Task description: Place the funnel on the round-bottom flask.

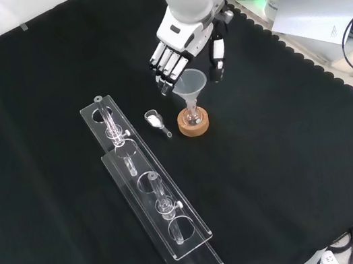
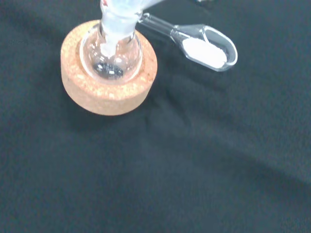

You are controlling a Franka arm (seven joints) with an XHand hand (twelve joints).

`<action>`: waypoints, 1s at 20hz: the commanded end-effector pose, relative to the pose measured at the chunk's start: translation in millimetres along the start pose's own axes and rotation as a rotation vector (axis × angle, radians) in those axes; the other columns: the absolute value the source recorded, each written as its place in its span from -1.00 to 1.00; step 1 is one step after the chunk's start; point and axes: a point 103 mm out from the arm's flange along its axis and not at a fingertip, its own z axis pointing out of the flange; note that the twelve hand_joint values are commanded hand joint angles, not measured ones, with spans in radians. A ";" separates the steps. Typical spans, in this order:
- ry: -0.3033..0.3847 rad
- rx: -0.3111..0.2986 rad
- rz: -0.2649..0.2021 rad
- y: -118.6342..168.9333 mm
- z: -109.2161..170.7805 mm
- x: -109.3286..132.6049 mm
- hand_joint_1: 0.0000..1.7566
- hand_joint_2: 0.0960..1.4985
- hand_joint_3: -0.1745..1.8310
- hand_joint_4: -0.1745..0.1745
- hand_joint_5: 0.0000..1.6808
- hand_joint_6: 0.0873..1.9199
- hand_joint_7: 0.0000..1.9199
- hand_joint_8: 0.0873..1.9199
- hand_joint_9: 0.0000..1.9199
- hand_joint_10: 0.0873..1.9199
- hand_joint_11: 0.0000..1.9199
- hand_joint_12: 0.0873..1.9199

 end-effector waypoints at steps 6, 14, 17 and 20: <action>0.003 -0.074 0.007 -27.4 -28.8 -13.3 -0.45 0.09 -0.99 -0.42 -0.96 -1.00 -1.00 -0.38 -0.68 -0.29 -0.83 0.43; 0.091 -0.219 0.054 -52.9 -35.4 -45.1 -0.39 0.14 -0.98 -0.42 -0.84 -1.00 -0.87 -0.33 -0.57 -0.30 -0.77 0.42; 0.131 -0.219 0.085 -58.5 -35.0 -61.3 -0.30 0.20 -0.99 -0.41 -0.69 -1.00 -0.71 -0.32 -0.39 -0.39 -0.69 0.38; 0.155 -0.202 0.105 -60.9 -31.5 -74.3 -0.27 0.22 -0.99 -0.41 -0.65 -1.00 -0.66 -0.31 -0.34 -0.41 -0.66 0.38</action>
